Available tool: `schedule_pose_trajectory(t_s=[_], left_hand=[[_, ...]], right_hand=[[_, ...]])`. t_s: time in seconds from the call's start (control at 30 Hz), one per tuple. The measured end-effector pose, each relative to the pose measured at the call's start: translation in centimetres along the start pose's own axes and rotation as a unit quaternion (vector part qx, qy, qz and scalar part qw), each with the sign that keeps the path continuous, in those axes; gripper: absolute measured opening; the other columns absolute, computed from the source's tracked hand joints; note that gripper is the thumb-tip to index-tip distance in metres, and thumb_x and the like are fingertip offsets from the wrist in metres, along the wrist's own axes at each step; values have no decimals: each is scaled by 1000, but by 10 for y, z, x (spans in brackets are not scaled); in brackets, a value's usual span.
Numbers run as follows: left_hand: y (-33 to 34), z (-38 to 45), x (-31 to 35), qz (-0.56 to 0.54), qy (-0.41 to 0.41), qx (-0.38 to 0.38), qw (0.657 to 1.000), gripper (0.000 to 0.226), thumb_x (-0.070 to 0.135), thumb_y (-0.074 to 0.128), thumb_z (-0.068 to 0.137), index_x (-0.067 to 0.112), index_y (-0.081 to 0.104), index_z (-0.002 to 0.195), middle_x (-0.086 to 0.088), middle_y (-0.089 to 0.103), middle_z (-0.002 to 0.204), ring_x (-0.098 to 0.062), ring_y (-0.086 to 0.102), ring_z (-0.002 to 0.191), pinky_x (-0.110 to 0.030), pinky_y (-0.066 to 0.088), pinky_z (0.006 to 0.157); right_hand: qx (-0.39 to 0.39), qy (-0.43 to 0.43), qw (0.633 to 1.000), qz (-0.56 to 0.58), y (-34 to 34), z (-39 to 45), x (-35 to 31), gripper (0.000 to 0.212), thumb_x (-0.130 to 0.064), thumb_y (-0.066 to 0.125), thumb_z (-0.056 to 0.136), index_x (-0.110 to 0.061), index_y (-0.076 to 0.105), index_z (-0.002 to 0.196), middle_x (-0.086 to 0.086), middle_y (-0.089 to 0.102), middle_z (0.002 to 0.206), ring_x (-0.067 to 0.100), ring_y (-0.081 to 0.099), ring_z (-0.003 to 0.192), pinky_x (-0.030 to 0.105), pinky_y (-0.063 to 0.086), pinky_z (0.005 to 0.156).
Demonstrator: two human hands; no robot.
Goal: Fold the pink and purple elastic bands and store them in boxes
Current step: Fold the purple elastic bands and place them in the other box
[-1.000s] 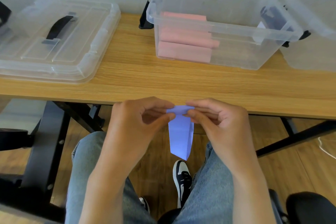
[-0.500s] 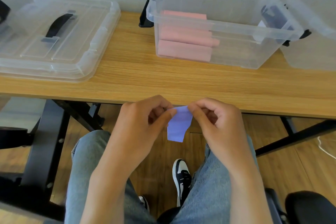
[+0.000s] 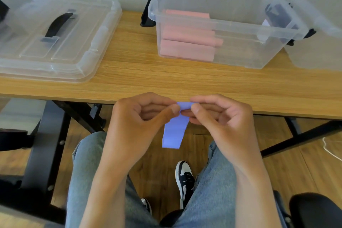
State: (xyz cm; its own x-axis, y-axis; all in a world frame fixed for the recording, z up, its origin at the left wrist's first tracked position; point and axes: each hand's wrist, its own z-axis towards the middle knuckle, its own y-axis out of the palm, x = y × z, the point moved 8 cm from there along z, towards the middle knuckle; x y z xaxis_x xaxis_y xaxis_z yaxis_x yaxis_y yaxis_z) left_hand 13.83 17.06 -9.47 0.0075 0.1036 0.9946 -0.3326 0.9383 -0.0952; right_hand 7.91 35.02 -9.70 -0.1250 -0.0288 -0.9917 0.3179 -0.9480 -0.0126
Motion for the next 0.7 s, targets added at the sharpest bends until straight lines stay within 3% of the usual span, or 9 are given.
schedule_pose_trajectory(t_s=[0.1,0.23,0.4,0.57,0.7], left_hand=[[-1,0,0,-3,4,3,1000,14,9,83,81,17,78,91,3,80,83,-14,78,82,-27,62,80],[-1,1,-1,25,-2,-2,1000,29,11,84,81,24,77,106,9,80,88,-7,77,86,-17,59,77],[-3,0,-3,63,-1,2,998,16,13,84,82,23,80,95,12,79,85,-5,76,82,-15,58,76],[-4,1,-1,54,-1,20,998,14,13,84,82,22,79,91,10,79,80,-6,76,77,-21,60,78],[-6,1,0,37,4,33,999,16,12,85,81,22,79,91,9,79,82,-8,77,81,-23,61,81]], right_hand=[[3,-18,999,-27,-1,0,-3,15,-4,73,92,-11,77,104,3,81,92,19,79,86,30,63,79],[20,-23,996,-88,-7,-1,-3,36,-1,76,90,-30,74,112,-12,80,96,9,78,89,26,62,84],[30,-47,987,-148,-9,-1,-4,25,0,71,95,-23,79,98,-11,80,89,10,77,85,34,64,81],[20,-19,994,-102,-8,-2,-2,19,-13,67,99,-18,75,115,-3,80,94,17,78,90,39,64,82],[19,13,995,-94,-5,-2,0,25,-29,77,88,-21,74,112,-1,80,89,19,78,85,48,64,80]])
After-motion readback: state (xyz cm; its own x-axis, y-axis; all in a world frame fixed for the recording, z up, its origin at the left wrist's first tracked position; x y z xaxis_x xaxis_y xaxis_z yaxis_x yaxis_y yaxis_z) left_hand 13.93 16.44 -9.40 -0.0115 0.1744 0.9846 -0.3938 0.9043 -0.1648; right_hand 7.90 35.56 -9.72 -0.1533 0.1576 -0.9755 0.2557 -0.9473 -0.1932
